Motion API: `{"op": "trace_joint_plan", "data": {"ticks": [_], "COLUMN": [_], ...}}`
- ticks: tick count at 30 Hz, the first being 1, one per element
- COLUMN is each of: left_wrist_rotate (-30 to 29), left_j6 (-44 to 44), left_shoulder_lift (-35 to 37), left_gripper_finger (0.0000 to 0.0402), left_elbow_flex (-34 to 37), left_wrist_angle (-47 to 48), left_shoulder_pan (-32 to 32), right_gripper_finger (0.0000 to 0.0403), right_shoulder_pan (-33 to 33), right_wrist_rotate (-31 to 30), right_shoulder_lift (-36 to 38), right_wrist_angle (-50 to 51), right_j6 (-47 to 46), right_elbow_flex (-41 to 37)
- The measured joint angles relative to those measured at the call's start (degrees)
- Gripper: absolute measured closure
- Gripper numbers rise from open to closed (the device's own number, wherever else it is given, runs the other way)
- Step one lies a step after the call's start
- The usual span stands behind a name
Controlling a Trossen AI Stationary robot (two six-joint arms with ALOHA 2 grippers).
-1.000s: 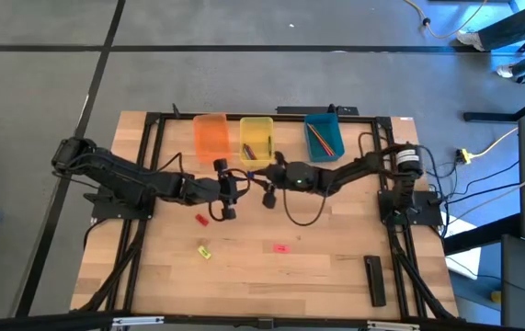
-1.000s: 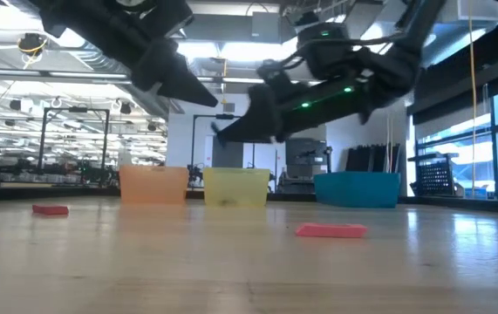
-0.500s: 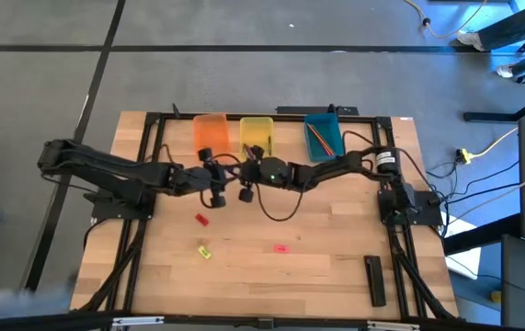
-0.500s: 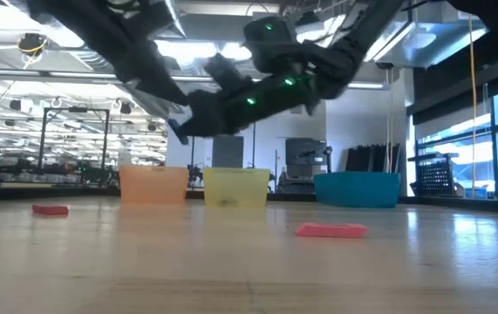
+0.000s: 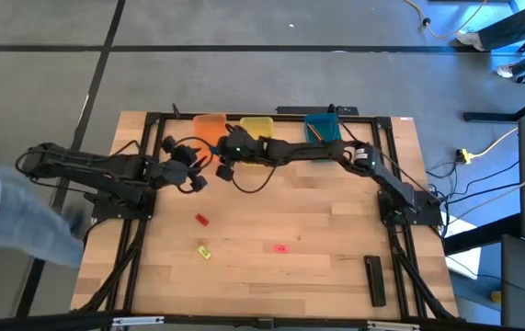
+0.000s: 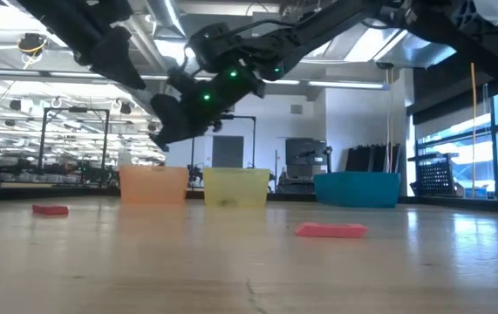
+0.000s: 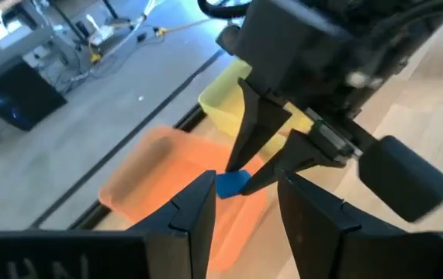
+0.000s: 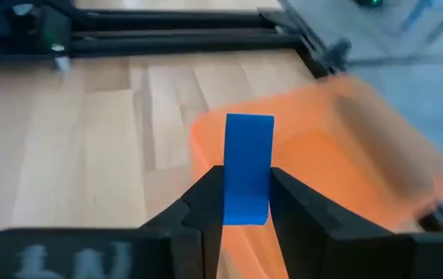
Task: Sort crayons/erasers/pens/pencils in bins
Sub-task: Put the blue eraser into the orange bin
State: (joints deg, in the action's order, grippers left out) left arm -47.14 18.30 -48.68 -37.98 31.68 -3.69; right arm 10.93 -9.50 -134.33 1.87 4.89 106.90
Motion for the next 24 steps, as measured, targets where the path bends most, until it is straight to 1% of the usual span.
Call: {"op": "trace_joint_plan", "data": {"ticks": [2, 4, 6, 9, 12, 17, 20, 24], "left_wrist_rotate": [1.09, 3.71, 7.83, 14.69, 21.09, 28.81, 33.13, 38.2], "left_j6": [1.16, 2.39, 3.51, 3.69, 3.75, 3.41, 2.61, 2.93], "left_shoulder_lift": [0.82, 1.74, 3.09, 5.85, 9.2, 14.07, 15.29, 14.85], "left_gripper_finger": [0.0269, 0.0269, 0.0269, 0.0269, 0.0269, 0.0269, 0.0269, 0.0269], "left_elbow_flex": [0.0, -0.02, 0.0, 0.0, 0.0, 0.0, 0.0, 0.0], "left_wrist_angle": [1.46, 2.19, 4.11, 6.15, 7.8, 9.18, 8.44, 8.4], "left_shoulder_pan": [0.51, 1.26, 2.39, 4.86, 8.23, 14.44, 17.43, 20.73], "right_gripper_finger": [0.0299, 0.0299, 0.0299, 0.0299, 0.0299, 0.0299, 0.0299, 0.0299], "right_shoulder_pan": [-0.52, -1.12, -1.63, -2.45, -3.12, -4.4, -5.14, -5.9], "right_wrist_rotate": [0.04, 0.09, -0.4, -2.7, -2.91, -3.0, -2.94, -3.65], "right_shoulder_lift": [-0.83, -1.27, -1.46, -1.44, -1.45, -1.44, -1.44, -1.44], "right_wrist_angle": [-0.65, -1.67, -2.33, -3.6, -5.23, -8.19, -9.36, -10.62], "right_j6": [2.16, 4.65, 6.09, 8.32, 11.36, 15.49, 18.0, 20.95], "right_elbow_flex": [1.14, 1.41, 1.41, 1.41, 1.41, 1.41, 1.41, 1.41]}}
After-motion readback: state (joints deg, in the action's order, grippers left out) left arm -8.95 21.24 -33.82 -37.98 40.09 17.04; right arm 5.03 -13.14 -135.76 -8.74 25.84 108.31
